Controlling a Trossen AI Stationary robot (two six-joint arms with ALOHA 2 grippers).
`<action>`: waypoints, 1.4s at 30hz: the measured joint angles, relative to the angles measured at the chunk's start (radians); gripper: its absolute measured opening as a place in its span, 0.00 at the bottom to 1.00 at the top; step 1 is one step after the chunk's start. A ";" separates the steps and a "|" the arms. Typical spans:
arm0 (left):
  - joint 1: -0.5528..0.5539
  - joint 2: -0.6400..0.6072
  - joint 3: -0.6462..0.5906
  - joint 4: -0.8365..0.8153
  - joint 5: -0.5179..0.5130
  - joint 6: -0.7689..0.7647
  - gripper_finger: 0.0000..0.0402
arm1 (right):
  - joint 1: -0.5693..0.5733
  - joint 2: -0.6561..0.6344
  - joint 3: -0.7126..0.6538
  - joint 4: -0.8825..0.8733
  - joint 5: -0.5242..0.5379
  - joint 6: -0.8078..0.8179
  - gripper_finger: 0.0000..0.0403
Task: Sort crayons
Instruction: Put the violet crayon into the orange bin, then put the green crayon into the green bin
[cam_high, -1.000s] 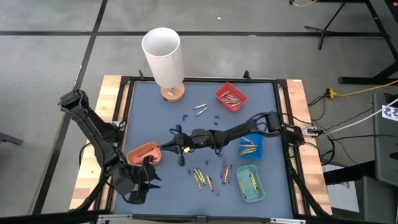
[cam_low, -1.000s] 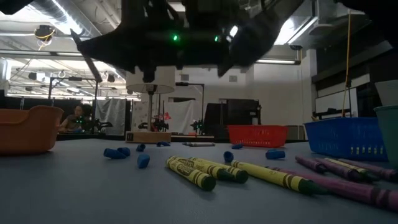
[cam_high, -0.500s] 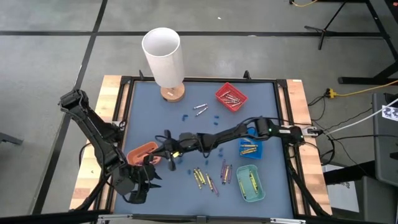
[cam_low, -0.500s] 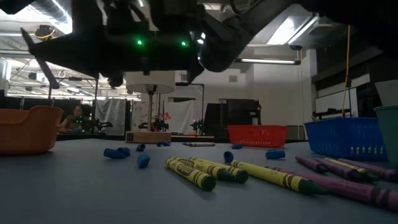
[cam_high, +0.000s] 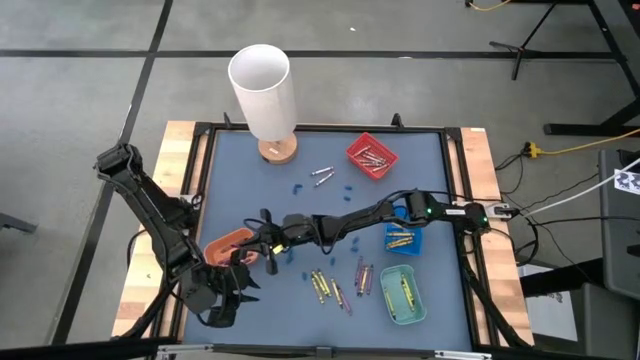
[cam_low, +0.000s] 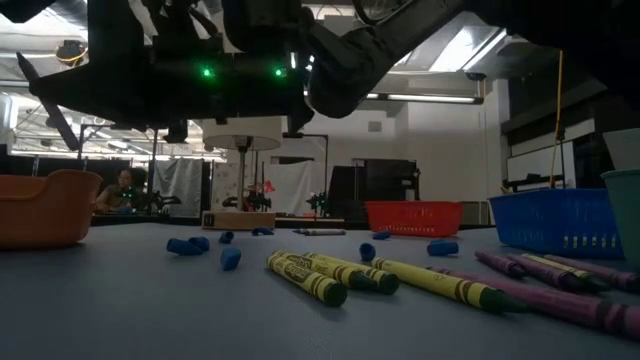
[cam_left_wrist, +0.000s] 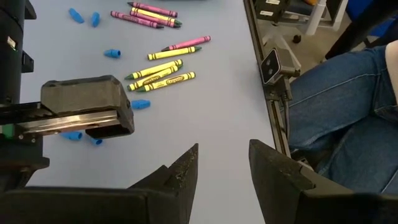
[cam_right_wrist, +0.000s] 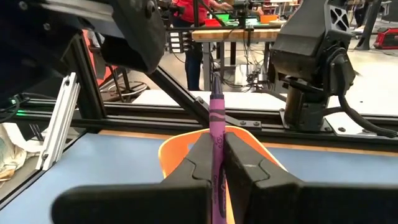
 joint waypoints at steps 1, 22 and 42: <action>0.000 0.000 0.000 0.000 0.000 0.001 0.32 | 0.000 0.000 0.000 0.000 0.000 0.000 0.04; 0.000 0.000 0.000 0.000 -0.051 0.001 0.32 | 0.000 0.000 0.000 -0.006 0.093 -0.050 0.38; 0.075 0.001 0.000 0.006 -0.260 0.001 0.32 | 0.001 -0.337 0.000 -0.887 0.134 -0.168 0.39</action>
